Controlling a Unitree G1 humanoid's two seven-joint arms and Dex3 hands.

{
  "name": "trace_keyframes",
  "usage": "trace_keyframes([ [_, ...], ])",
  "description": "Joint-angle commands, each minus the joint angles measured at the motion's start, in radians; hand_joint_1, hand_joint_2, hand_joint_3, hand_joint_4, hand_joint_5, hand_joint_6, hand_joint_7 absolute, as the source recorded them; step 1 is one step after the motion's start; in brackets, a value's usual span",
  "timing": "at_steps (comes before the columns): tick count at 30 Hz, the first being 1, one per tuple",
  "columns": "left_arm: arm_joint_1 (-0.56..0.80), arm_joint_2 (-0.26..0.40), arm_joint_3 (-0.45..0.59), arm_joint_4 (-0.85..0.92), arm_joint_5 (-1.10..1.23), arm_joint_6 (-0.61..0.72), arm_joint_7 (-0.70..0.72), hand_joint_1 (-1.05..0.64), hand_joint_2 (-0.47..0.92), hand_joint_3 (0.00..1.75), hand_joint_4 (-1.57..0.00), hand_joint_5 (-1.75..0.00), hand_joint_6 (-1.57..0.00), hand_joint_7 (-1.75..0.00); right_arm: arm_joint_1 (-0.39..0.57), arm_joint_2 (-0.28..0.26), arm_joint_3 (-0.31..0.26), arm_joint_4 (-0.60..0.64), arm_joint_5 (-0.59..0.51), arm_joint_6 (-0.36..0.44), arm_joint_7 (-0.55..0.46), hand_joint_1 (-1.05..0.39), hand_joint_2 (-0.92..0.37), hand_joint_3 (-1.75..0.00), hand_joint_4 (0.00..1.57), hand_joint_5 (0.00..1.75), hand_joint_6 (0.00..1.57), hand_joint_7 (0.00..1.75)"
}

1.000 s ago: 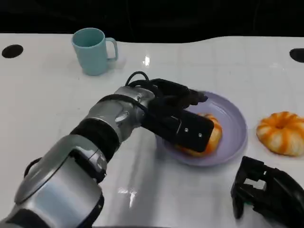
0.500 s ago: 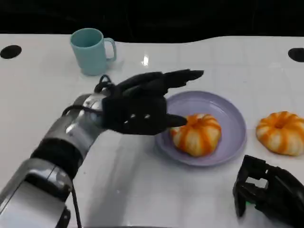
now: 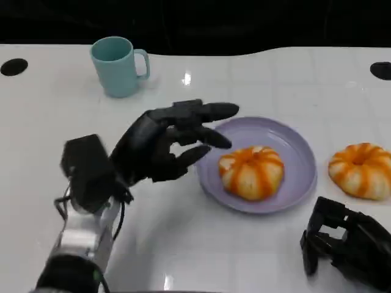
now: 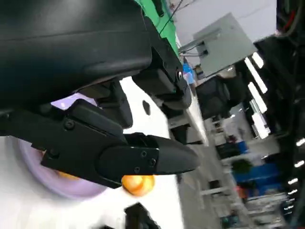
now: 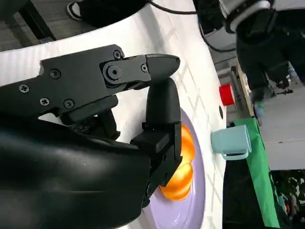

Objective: Grasp the bread from the table and place it into the plate.

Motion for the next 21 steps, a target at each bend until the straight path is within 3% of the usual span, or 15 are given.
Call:
trace_keyframes([
  [1, 0.150, -0.014, 0.027, -0.172, -0.084, 0.121, -0.009, -0.70, 0.92, 0.34, -0.61, -1.36, -0.78, -0.68, 0.017, -0.013, 0.004, -0.006, -0.020, 0.002, -0.014, -0.62, -0.92, -0.20, 0.71, 1.75, 0.62, 1.63],
  [4, 0.256, -0.003, 0.030, -0.290, -0.099, 0.172, -0.001, -0.68, 0.92, 0.36, -0.55, -1.55, -0.61, -1.11, 0.022, -0.016, 0.008, -0.021, -0.025, 0.012, -0.024, -0.62, -0.92, -0.20, 0.71, 1.75, 0.62, 1.62],
  [7, 0.340, 0.010, 0.031, -0.392, -0.119, 0.247, 0.001, -0.68, 0.92, 0.35, -0.49, -1.67, -0.55, -1.27, 0.031, -0.014, 0.010, -0.042, -0.031, 0.019, -0.035, -0.62, -0.92, -0.20, 0.71, 1.75, 0.62, 1.62],
  [13, 0.493, 0.002, 0.047, -0.540, -0.179, 0.353, 0.020, -0.69, 0.92, 0.25, -0.51, -1.75, -0.58, -1.33, 0.049, -0.014, 0.013, -0.085, -0.026, 0.052, -0.042, -0.60, -0.92, -0.21, 0.71, 1.75, 0.62, 1.63],
  [21, 0.604, -0.016, 0.059, -0.574, -0.235, 0.392, -0.006, -0.65, 0.92, 0.28, -0.60, -1.74, -0.58, -1.37, 0.057, -0.017, 0.017, -0.105, -0.028, 0.067, -0.046, -0.62, -0.92, -0.20, 0.72, 1.75, 0.63, 1.63],
])
